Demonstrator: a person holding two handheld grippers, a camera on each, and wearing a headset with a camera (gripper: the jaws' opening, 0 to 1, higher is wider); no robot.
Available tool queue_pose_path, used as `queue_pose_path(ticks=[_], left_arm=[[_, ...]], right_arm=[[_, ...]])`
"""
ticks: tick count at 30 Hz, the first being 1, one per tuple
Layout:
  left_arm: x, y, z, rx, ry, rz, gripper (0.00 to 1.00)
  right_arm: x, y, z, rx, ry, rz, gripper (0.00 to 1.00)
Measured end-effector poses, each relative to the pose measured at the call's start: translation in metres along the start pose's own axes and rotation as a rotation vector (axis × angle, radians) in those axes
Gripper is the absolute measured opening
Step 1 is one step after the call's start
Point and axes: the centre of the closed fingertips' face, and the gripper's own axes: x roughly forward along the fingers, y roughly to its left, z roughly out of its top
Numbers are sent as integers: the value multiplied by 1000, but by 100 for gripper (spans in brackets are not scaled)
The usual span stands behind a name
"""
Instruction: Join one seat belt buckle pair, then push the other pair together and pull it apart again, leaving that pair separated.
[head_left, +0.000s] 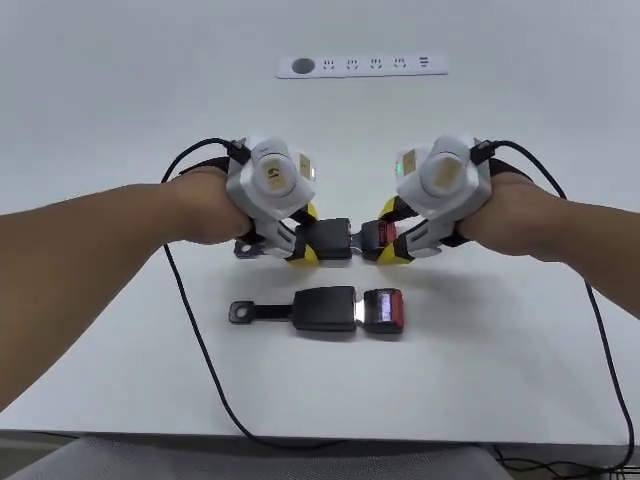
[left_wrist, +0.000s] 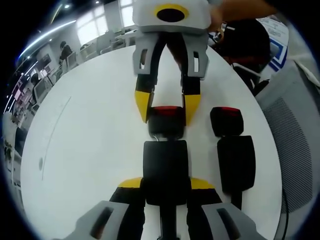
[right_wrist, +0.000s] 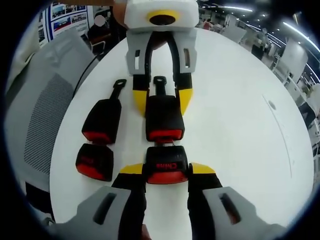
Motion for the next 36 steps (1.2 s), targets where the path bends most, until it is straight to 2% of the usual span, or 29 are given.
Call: queue_pose_path(ticks=[6,12,16,20,22,24,26,36], left_arm=[[-1,1,-1,-3,-17,8,31],[0,2,-2,-5,-8,4,31],[0,2,-2,-7,-5,4,31],[1,3,-3,-9,-1,4,31],[1,4,-4,-11,0,2,31],[1,4,-4,-13,-1,1,32],[1,3,-4,-16,-2,2,32],[2,4,-5,-21,-1,1,32]], right_arm=[[5,-2,-2,-1,9,5,30],[1,0,1,7,17,3,30],[4,-3,-1,12,20,-1,31],[1,0,1,10,22,-3,31],[5,-2,-3,11,22,-4,31],[0,0,1,9,21,-5,31],[3,-2,-3,8,21,-10,31],[-2,1,-2,11,23,-15,31]])
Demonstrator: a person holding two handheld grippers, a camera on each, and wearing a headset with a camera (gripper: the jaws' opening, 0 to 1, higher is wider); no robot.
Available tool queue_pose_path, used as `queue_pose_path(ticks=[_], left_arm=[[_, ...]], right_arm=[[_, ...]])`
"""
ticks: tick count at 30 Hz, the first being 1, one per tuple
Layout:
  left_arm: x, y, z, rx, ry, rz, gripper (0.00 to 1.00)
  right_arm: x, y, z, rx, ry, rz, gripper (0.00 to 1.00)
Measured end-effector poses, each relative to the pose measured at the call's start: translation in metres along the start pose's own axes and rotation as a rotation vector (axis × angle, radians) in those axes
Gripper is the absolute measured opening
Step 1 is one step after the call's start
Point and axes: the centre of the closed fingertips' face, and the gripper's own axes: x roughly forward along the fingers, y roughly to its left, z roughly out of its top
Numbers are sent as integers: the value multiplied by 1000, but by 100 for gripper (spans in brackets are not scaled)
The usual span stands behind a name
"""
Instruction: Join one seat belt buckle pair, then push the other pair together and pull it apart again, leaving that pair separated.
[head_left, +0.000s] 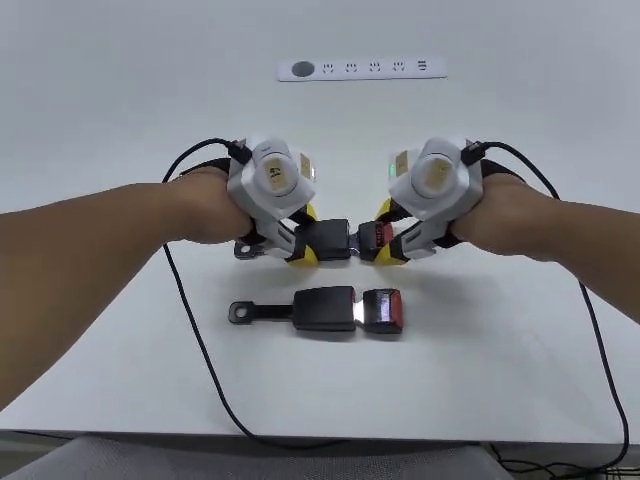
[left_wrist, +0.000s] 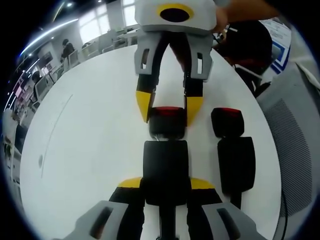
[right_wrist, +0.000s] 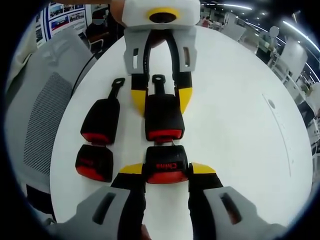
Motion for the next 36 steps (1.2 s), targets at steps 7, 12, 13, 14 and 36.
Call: queue_pose_path(ticks=[7,12,13,14,36], left_arm=[[0,0,-1,-7,-6,0,32],[0,-1,-1,-11,-11,-3,32],[0,-1,-1,-12,-11,-3,32],[0,-2,0,-11,-12,-3,32],[-1,-2,1,-12,-8,3,33]], right_arm=[[-2,-2,-7,8,5,-2,32],[-7,-1,-10,15,-5,-1,32],[-4,-2,-13,16,-6,-3,32],[-4,-3,-14,16,-6,-5,32],[-40,-2,-69,69,35,-71,33]])
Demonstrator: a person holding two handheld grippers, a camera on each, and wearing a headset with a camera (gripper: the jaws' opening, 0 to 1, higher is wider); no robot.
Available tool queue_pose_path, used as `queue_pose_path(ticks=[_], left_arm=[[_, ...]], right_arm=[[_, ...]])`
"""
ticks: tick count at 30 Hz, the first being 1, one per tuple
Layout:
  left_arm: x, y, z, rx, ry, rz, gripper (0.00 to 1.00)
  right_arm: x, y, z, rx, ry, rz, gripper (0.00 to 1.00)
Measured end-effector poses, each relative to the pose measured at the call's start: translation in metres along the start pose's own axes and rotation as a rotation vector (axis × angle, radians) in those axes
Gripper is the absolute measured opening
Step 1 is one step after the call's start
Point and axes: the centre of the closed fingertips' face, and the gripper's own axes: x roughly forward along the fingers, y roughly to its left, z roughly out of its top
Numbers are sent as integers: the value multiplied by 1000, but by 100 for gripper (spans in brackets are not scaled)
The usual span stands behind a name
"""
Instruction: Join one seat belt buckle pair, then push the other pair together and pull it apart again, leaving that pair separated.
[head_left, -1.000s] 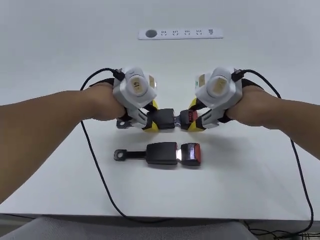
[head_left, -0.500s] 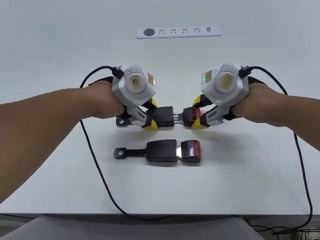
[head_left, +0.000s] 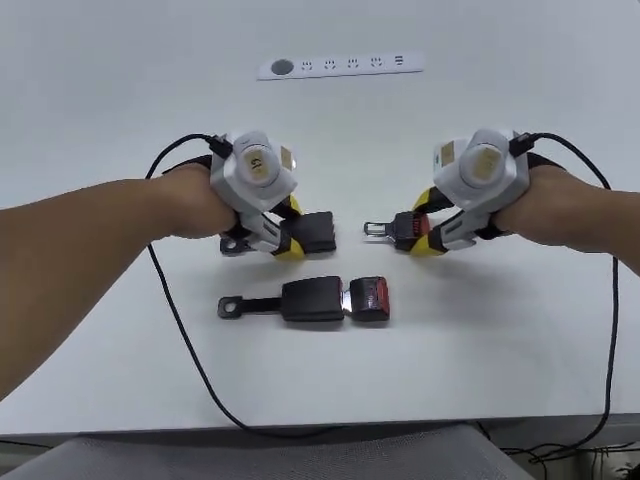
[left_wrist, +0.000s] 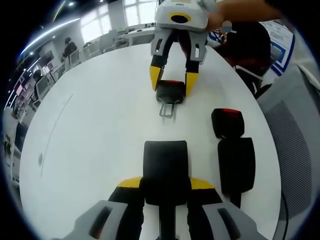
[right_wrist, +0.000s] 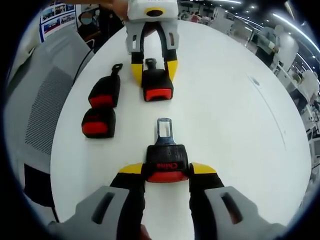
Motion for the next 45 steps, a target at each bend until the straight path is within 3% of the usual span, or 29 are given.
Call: queue_pose_path(ticks=[5,11,20,24,26,28,30,35,39,40,43,45], left_arm=[[-1,0,0,-13,-16,10,33],[0,1,-1,-20,-7,12,33],[0,1,1,-17,-1,8,33],[1,3,3,-50,30,1,35],[0,5,4,-24,43,20,39],[-1,4,8,-42,30,19,45],[-4,4,13,-62,0,24,45],[-23,1,19,-80,-39,75,47],[-35,-9,16,-105,-71,116,48],[-40,-18,17,-112,-83,121,49],[-46,-28,3,-132,-87,150,52],[-53,-37,-2,-153,-101,165,55]], right_arm=[[-11,-4,-20,10,18,-18,33],[-18,-7,-37,47,30,-23,34],[-15,-8,-32,49,64,-46,34],[-16,-9,-30,24,82,-66,35],[-17,-11,-29,11,100,-87,37],[-19,-12,-28,3,108,-103,41],[-23,-14,-30,8,122,-130,46],[-32,-13,-27,111,44,-181,51],[-46,1,-15,193,-39,-194,54],[-46,3,-17,190,-42,-196,55],[-52,22,-9,197,-69,-196,58],[-49,27,-13,190,-73,-200,62]])
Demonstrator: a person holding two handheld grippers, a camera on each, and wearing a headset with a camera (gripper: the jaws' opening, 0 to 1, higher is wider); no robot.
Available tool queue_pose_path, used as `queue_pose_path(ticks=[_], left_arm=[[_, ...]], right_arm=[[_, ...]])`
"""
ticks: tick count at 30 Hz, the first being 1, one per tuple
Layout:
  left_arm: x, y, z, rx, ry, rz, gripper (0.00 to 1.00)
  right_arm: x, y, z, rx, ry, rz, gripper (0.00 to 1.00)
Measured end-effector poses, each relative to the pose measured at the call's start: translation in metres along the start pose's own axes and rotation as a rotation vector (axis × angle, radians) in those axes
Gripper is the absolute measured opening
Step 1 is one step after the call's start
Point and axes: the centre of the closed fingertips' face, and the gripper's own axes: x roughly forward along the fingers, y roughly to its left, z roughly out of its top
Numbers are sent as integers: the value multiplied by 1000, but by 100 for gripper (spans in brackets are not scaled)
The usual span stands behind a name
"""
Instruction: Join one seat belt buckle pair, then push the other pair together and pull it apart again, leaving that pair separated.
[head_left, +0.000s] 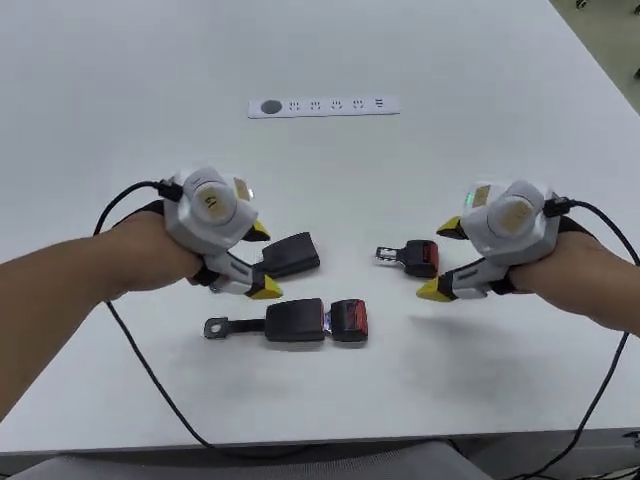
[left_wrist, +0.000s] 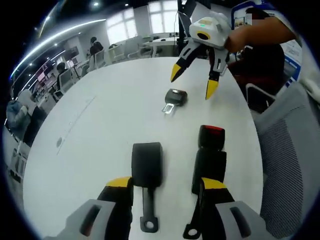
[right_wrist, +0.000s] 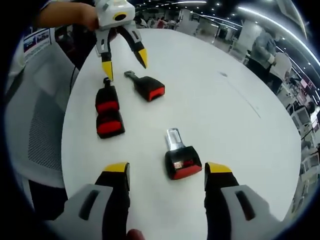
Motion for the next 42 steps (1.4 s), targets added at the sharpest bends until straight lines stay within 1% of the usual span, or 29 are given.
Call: queue_pose_path(ticks=[1,2,3,4,5,6,9,10,11,12,14,17,20,21,22,23,24,25,26,27,29,30,32,33,34,35,38,41,42], left_arm=[[-5,-5,-2,-22,-10,10,56],[-7,-5,-6,-28,-14,18,58],[-11,-7,-11,-35,-15,32,59],[-14,-11,-13,-47,-16,46,62],[-17,-11,-15,-61,-17,68,67],[-22,-12,-19,-70,-12,106,70],[-31,-19,-29,-106,-22,118,74],[-35,-25,-30,-117,-26,130,76],[-36,-27,-32,-124,-27,134,77],[-40,-29,-37,-157,-35,143,77],[-45,-32,-44,-187,-42,156,79],[-57,-35,-55,-243,-63,191,81],[-70,-36,-69,-286,-69,234,82],[-74,-37,-71,-324,-93,244,83],[-78,-37,-74,-352,-111,252,85],[-84,-34,-81,-390,-123,283,88],[-88,-35,-84,-402,-120,294,92],[-93,-36,-93,-384,-94,306,95],[-98,-37,-102,-339,-48,317,96],[-101,-39,-106,-318,-36,328,98],[-104,-44,-101,-379,-93,322,100],[-104,-46,-97,-465,-154,310,100],[-107,-45,-100,-511,-175,320,100],[-107,-46,-103,-486,-158,323,100],[-107,-48,-107,-441,-120,328,100],[-105,-50,-105,-417,-117,324,100],[-102,-49,-99,-443,-161,310,100],[-99,-50,-96,-443,-168,310,100],[-97,-52,-93,-443,-173,309,100]], right_arm=[[-4,7,1,-10,-8,-3,64],[-6,9,2,-11,-14,-7,66],[-11,13,5,7,-30,-13,67],[-13,15,7,37,-48,-17,69],[-15,17,8,58,-59,-20,70],[-18,21,8,82,-70,-20,71],[-23,26,1,108,-78,-20,73],[-25,28,-2,114,-85,-24,75],[-27,29,-1,120,-88,-26,76],[-32,33,-2,133,-99,-32,79],[-31,34,-6,165,-113,-37,82],[-38,42,-12,197,-124,-51,88],[-42,49,-15,248,-137,-50,90],[-41,48,-20,274,-136,-55,91],[-40,48,-21,277,-136,-58,92],[-43,53,-17,279,-138,-64,94],[-45,54,-15,278,-138,-75,96],[-46,52,-14,271,-144,-95,97],[-46,52,-14,271,-146,-99,98],[-48,51,-11,281,-154,-107,100],[-51,49,-10,294,-167,-115,100],[-52,49,-10,298,-171,-118,100],[-53,51,-11,296,-171,-122,100],[-55,51,-11,296,-169,-123,100],[-56,53,-11,302,-171,-121,100],[-56,53,-12,306,-175,-121,100],[-57,52,-14,293,-172,-145,100],[-56,50,-17,306,-168,-152,100],[-56,50,-17,316,-172,-150,100]])
